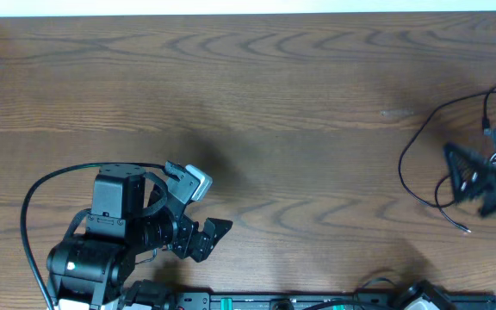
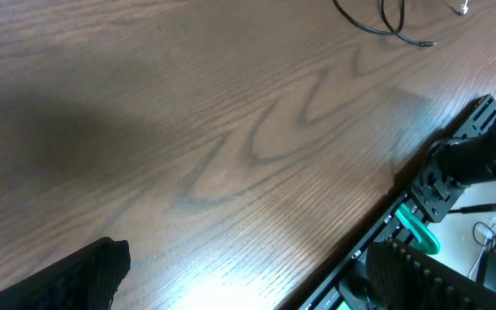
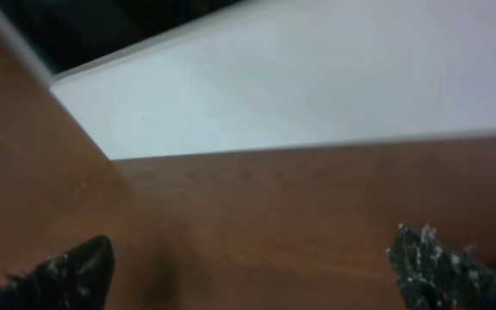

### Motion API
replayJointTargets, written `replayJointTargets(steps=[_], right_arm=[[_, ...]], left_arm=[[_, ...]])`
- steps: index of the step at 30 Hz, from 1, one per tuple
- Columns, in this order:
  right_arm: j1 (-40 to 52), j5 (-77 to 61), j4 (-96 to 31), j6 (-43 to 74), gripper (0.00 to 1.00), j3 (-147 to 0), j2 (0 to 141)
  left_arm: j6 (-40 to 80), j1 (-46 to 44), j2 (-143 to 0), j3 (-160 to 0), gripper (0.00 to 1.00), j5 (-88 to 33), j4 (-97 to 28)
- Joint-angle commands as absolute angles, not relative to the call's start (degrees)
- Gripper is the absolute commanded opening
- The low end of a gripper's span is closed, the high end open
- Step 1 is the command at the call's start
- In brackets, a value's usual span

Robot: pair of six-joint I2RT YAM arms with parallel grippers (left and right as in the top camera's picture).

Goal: Untangle cables

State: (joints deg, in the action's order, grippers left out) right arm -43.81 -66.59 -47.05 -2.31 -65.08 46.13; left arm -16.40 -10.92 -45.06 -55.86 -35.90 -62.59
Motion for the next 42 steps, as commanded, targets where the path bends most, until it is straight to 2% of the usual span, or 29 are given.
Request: replayJointTargets(steps=[1,8,14,19,24,26,33,36,39,40,42], right_arm=[[-38.5,-60.1,-47.0,-8.3,0.99,-64.4,53.1],[-21.3,-49.3,-47.5,-17.8,0.99,-64.4,61.9],[-9.3,-47.8,-43.0,-18.3,0.99,-64.4,64.9],[-2.4,-39.6,-39.1,-18.3,0.99,-64.4,71.7],[0.2,-38.4,-31.7,-18.1,0.99,-64.4,80.6],[0.1,-36.5,-27.9,-14.5,0.99,-64.4,83.8],[1.2,-9.1,-24.1,-3.6,0.98,-64.4,96.4],[1.9,-2.5,-24.2,-0.3,0.88,-64.4,101.4],[2.1,-1.2,-23.7,2.6,0.81,-64.4,105.8],[2.1,-1.2,-23.4,3.0,0.73,-64.4,107.1],[2.1,-1.2,-22.9,4.1,0.45,-64.4,109.2]], left_arm=[[-16.9,-10.7,-44.8,-55.7,0.93,-36.6,-62.5],[-15.2,-10.7,-40.4,-57.0,0.93,-36.0,-62.5],[-6.4,-10.7,-26.1,-60.8,0.93,-22.8,-62.5],[-2.6,-10.7,-15.5,-62.9,0.94,-14.9,-62.6],[-2.7,-10.7,-9.4,-62.9,0.94,-9.8,-63.9],[-2.7,-10.7,-9.0,-62.9,0.94,-8.1,-64.6],[-2.7,-10.7,-9.1,-62.9,0.94,-7.8,-64.7],[-2.7,-10.7,-9.1,-62.9,0.94,-7.8,-64.7],[-2.7,-10.7,-9.1,-62.9,0.94,-7.9,-64.7],[-2.7,-10.7,-9.1,-62.9,0.94,-7.9,-64.7],[-2.7,-10.7,-9.1,-62.9,0.94,-7.9,-64.7]])
